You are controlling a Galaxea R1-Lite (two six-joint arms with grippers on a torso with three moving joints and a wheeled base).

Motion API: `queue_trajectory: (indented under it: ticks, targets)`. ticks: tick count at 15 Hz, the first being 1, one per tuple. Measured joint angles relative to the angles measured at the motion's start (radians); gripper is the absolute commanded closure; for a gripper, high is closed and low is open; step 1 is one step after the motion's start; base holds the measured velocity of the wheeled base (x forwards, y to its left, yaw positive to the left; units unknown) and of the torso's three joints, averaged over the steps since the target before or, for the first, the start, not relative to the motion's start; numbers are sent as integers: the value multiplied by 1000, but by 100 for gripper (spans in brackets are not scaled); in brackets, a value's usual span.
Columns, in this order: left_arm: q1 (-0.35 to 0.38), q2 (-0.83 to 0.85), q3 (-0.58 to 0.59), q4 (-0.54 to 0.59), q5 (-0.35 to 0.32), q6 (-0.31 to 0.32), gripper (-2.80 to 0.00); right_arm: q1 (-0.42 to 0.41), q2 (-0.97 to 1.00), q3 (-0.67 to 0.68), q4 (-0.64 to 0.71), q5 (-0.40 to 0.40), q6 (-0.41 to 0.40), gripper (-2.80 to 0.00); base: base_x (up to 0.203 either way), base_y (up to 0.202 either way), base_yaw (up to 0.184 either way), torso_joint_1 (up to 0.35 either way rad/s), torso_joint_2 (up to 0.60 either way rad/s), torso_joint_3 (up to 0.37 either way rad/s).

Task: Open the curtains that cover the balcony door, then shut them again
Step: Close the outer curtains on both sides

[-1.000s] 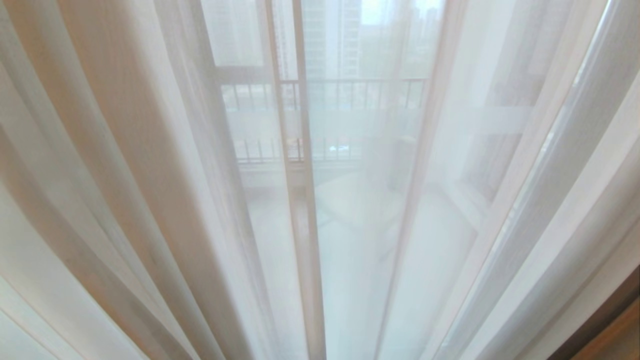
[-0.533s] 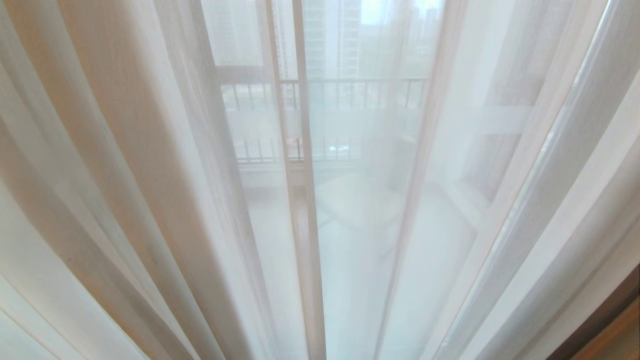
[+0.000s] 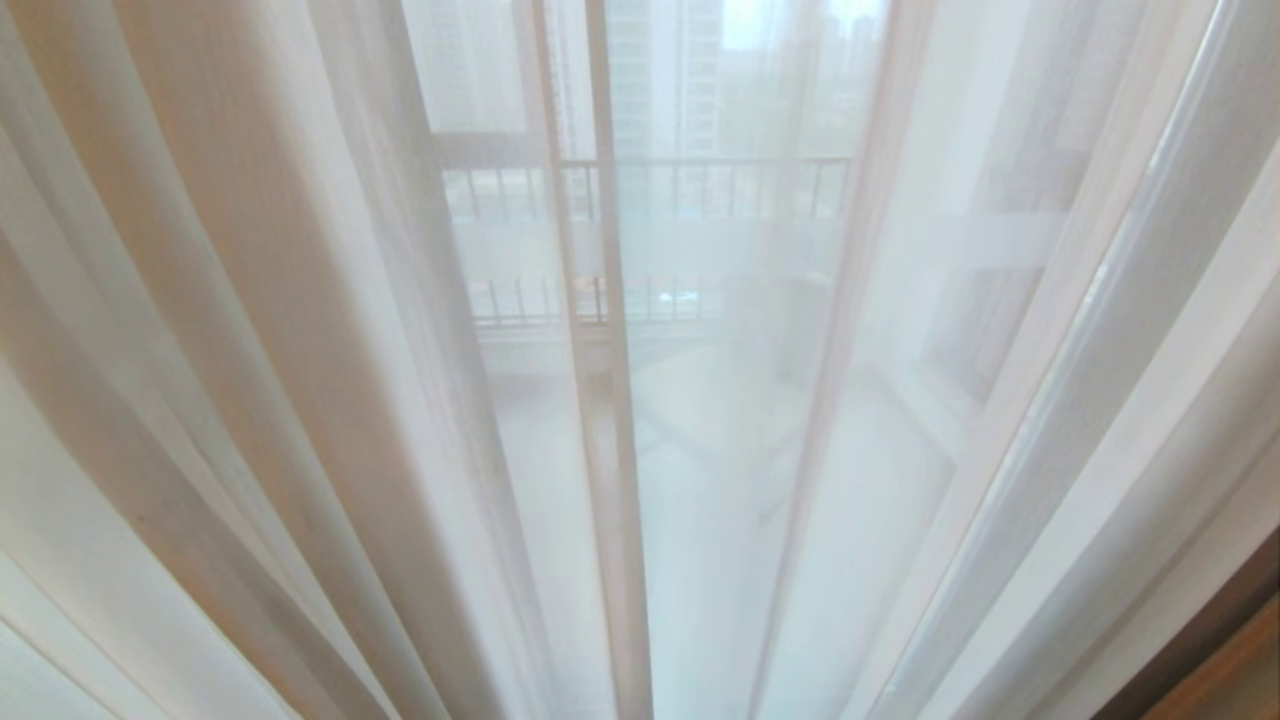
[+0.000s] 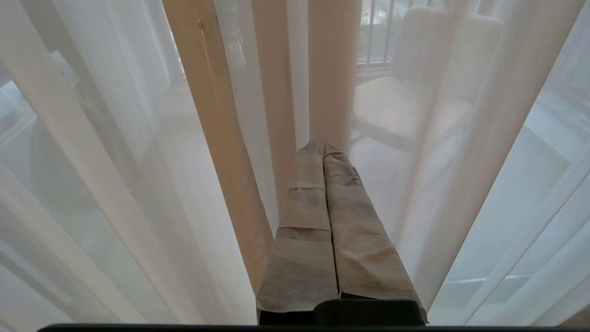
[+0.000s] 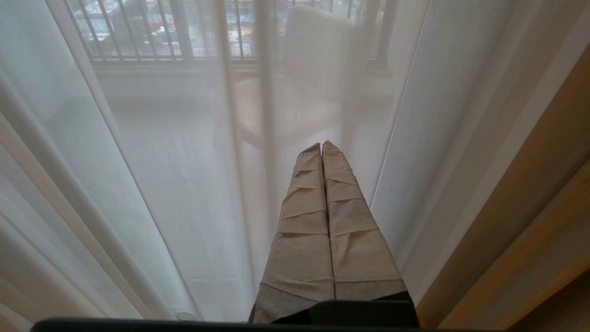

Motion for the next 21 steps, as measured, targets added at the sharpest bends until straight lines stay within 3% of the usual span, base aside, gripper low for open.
queue_trajectory:
  ticks: [21]
  targets:
    - [0, 0, 0, 1, 2, -32, 0, 0, 0, 0, 0, 0, 0, 0, 0, 0, 0, 0, 0, 0]
